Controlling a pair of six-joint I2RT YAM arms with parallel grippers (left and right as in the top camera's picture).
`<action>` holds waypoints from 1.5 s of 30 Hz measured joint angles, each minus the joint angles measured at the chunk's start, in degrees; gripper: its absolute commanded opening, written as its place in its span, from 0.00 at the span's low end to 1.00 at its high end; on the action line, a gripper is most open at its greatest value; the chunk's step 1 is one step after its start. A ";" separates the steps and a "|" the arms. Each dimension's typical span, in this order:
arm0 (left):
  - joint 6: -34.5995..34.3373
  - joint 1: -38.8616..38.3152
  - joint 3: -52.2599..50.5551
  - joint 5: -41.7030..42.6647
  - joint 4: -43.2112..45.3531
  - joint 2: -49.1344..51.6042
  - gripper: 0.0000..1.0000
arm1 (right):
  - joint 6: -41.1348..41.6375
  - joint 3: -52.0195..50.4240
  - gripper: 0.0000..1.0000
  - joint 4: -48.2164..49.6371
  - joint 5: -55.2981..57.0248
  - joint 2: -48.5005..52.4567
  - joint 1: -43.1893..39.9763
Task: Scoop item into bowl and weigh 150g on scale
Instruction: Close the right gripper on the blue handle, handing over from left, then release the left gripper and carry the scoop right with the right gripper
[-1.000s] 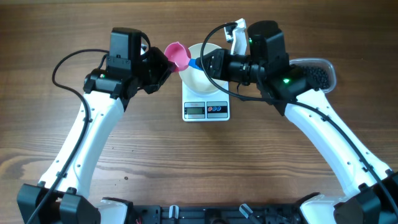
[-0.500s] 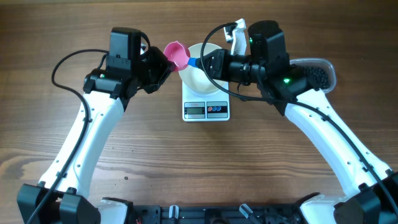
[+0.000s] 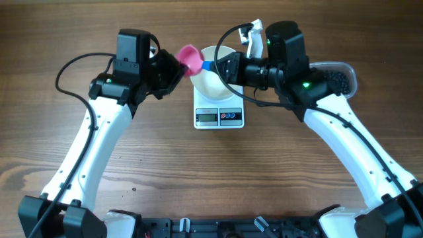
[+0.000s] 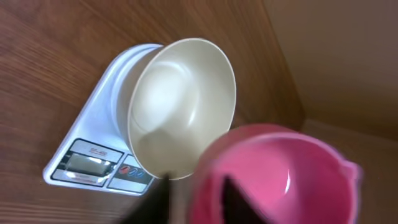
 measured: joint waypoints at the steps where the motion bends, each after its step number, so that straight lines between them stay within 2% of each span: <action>1: -0.13 0.07 0.00 -0.22 -0.09 0.00 0.72 | -0.20 0.02 0.04 0.00 0.04 0.00 -0.48; 5: -0.39 0.17 0.02 -0.59 -0.11 0.00 0.86 | -1.07 0.00 0.04 -0.42 0.20 0.00 -1.86; 14: 2.71 0.17 0.02 -1.81 0.28 0.00 0.93 | -5.11 0.02 0.04 -4.94 0.24 -0.90 -3.74; 16: 4.72 0.17 0.02 -1.81 0.31 0.00 0.95 | -6.21 0.02 0.04 -6.34 0.26 -1.84 -4.72; 17: 5.90 0.17 0.02 -1.79 0.31 0.00 1.00 | -6.71 0.02 0.04 -6.80 0.26 -2.25 -5.07; 22: 14.16 0.17 0.02 -1.49 0.26 0.00 1.00 | -9.09 0.02 0.04 -10.91 1.38 -4.52 -6.86; 27: 23.08 0.17 0.04 0.04 -2.03 -0.24 0.78 | -11.26 0.02 0.04 -14.93 3.23 -6.58 -8.94; 29: 25.20 0.15 0.04 0.44 -4.48 -0.50 0.62 | -11.89 0.00 0.04 -16.06 3.69 -7.78 -10.97; 30: 25.90 0.15 0.04 0.44 -5.86 -0.66 0.45 | -12.20 0.00 0.04 -16.55 3.76 -8.35 -12.00; 31: 26.75 0.04 0.07 0.66 -7.43 -0.79 0.16 | -12.68 0.00 0.04 -17.49 4.04 -9.35 -13.97; 32: 27.89 -0.07 0.11 0.68 -9.14 -0.87 0.04 | -12.87 0.02 0.04 -17.75 4.09 -9.57 -14.34; 39: 31.17 -6.80 0.11 0.59 -14.91 -0.98 0.04 | -15.45 0.02 0.04 -23.63 4.81 -12.33 -22.49; 45: 31.34 -13.68 -1.97 -2.23 -12.02 -1.14 0.04 | -16.85 0.02 0.05 -24.94 4.98 -12.31 -23.47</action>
